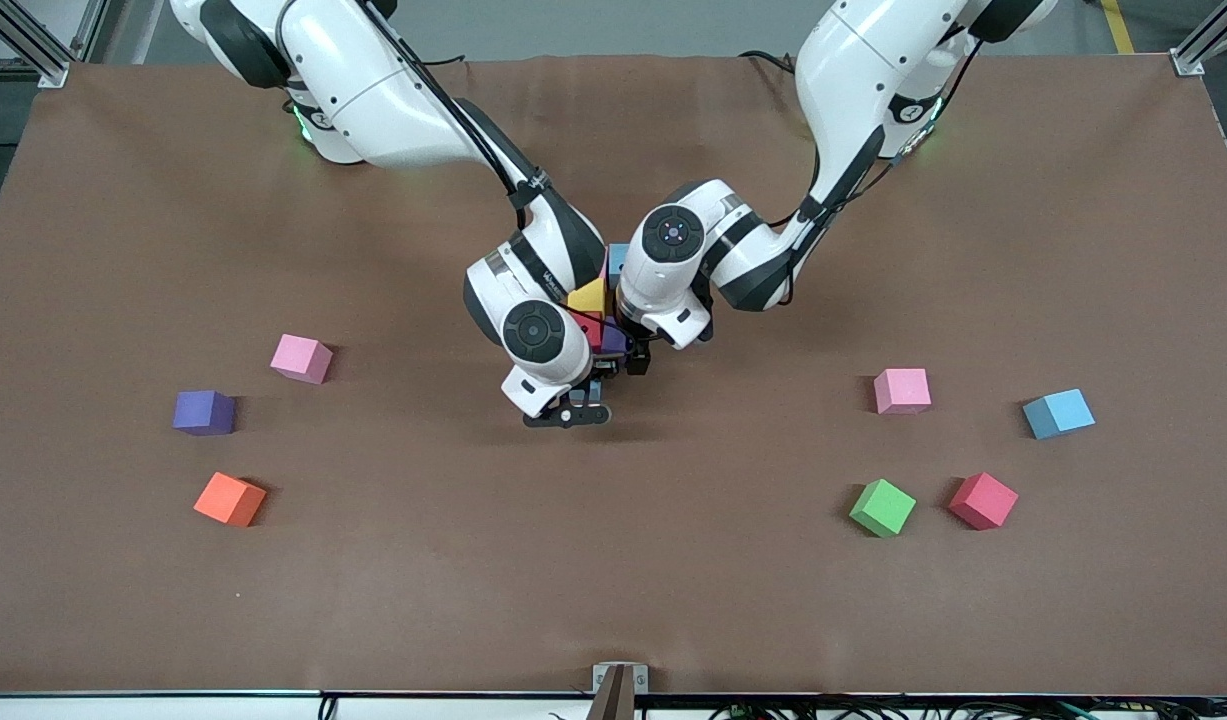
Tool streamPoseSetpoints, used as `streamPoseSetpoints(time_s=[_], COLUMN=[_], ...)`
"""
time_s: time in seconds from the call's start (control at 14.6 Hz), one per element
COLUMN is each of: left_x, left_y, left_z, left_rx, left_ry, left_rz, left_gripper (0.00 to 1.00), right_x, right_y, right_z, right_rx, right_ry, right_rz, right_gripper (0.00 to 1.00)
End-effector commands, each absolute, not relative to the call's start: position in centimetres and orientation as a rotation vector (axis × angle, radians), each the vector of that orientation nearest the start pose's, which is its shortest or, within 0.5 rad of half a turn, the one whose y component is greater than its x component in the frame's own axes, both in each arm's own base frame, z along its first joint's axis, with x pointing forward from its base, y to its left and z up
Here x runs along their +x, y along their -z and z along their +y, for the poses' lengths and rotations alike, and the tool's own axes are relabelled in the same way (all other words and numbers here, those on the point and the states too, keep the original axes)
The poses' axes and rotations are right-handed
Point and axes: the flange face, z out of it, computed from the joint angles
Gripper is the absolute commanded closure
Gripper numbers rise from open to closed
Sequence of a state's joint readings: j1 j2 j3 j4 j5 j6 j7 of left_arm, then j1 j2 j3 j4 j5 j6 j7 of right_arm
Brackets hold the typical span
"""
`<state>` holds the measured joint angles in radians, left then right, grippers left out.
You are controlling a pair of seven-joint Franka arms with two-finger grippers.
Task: Arrange 11 blocks into digit 3
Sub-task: 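Lower the cyan cube below pink with the right gripper while left holds purple, then grasp the green cube with the left gripper while the right gripper holds cyan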
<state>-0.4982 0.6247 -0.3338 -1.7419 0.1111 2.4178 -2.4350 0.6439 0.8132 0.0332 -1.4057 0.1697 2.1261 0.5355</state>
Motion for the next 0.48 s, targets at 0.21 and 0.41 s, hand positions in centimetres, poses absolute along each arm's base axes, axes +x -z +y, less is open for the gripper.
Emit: streamPoseSetpoints(time_s=[0.21, 0.41], left_x=[50.2, 54.3], left_y=[-32.1, -33.9], left_z=[-44.3, -39.5], left_rx=[2.217, 2.304], left_ry=[0.067, 0.022], left_rz=[2.07, 1.928], left_gripper=[0.0, 0.0], right_x=[54.5, 54.3], right_y=[-20.3, -20.3], right_z=[45.2, 45.4], right_rx=[-3.08, -3.081], right_ry=[-0.315, -0.315], right_rz=[-0.073, -0.078], right_gripper=[0.54, 0.54])
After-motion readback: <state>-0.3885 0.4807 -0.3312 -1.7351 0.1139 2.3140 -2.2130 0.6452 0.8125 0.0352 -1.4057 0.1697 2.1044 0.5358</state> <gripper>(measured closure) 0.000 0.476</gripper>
